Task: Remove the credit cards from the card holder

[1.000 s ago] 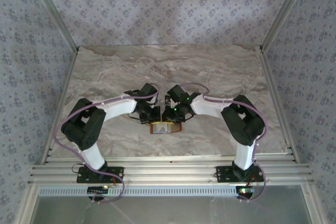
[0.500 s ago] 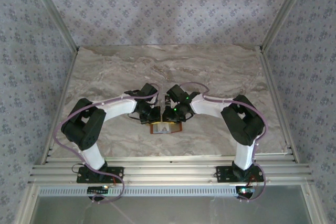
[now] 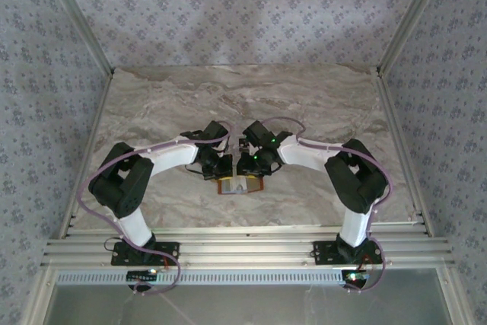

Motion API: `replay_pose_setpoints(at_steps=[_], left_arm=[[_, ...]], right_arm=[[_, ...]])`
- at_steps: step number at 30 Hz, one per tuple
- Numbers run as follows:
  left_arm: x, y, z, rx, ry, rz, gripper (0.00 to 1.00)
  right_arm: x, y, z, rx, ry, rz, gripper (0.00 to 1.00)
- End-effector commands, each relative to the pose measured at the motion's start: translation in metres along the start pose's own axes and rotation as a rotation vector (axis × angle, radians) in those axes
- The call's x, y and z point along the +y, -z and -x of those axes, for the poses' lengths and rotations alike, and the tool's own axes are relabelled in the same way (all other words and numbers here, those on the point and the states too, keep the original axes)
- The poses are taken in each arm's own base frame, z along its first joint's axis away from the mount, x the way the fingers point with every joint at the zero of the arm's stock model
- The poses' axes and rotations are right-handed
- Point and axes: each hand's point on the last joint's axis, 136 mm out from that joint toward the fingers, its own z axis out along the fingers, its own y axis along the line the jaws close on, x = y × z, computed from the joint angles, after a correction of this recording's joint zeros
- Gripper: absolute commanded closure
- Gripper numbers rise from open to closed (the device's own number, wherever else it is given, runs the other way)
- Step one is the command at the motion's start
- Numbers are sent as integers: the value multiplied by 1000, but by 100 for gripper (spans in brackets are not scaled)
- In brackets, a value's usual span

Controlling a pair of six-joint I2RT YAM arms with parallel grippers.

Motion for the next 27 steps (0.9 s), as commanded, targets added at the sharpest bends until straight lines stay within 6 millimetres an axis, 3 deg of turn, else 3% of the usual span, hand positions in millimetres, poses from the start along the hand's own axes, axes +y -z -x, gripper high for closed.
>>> replay_pose_setpoints(at_steps=[1,19,27], left_arm=[[8,0,-5,17,-8,49,95],[34,-18,-14,62,5,140,95],[38,-23,-16,72,8,150,95]], right_arm=[[1,8,1,9,-1,18,71],[-14,-17,-6,104,1,105,72],[-10,-20,-6,111,4,182,77]])
